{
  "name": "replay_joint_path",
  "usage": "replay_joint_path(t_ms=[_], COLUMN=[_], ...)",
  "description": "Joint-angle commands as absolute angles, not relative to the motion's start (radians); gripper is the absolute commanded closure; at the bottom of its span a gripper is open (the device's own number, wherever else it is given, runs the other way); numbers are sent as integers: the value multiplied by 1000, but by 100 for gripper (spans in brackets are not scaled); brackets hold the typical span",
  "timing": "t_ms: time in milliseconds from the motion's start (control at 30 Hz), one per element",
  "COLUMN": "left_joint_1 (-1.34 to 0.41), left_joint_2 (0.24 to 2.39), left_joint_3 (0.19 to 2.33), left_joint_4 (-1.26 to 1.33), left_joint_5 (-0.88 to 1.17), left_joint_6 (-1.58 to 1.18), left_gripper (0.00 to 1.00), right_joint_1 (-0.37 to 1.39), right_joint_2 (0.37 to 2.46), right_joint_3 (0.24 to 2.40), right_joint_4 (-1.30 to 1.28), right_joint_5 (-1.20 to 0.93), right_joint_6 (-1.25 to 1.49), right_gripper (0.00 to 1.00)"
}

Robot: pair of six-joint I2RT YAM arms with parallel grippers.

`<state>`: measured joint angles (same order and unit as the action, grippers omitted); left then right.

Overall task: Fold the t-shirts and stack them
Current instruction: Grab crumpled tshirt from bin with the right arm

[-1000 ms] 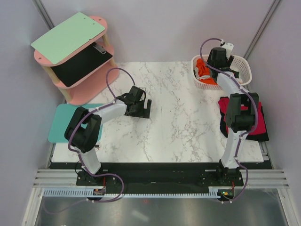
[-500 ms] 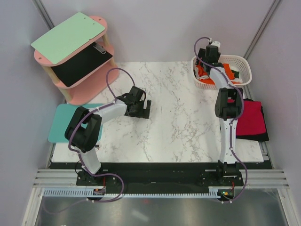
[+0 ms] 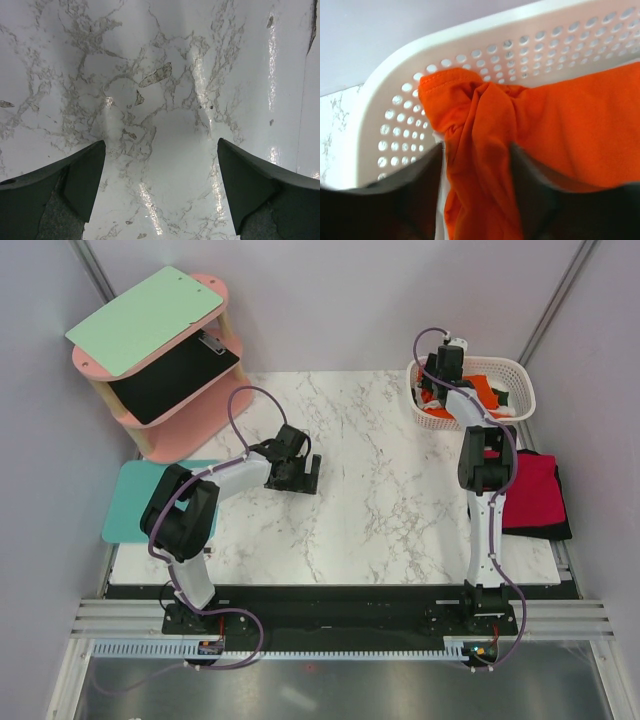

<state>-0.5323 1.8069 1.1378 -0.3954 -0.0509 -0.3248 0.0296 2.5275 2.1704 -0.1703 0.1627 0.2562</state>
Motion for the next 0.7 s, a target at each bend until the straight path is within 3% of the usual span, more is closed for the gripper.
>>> replay_joint_path(t_ms=[0,33,200,467,667], left_joint_1=[-528,-528,-528,-529,-529], left_joint_2=[1812,1810,1816,1816,1824], left_joint_3=[1140,1141,1144,1134,1135], left_joint_4=[-390,-391,-391,-390,-390], left_joint_5=[-67,-67,-63,-68,-58], left_joint_6=[-348,-348,-348,-354,-360], left_gripper=[0,0,0,0,0], right_joint_1=[28,26,26,26,40], right_joint_2=[2577,2582,2589,2389,2260], right_joint_3=[2221,2223,2223,1945,1910], right_joint_4=[-106,-104,-86,150,187], right_joint_5=[186,187,189,189,193], right_joint_6=[275,276,273,310,298], right_gripper=[51,65,96,100,100])
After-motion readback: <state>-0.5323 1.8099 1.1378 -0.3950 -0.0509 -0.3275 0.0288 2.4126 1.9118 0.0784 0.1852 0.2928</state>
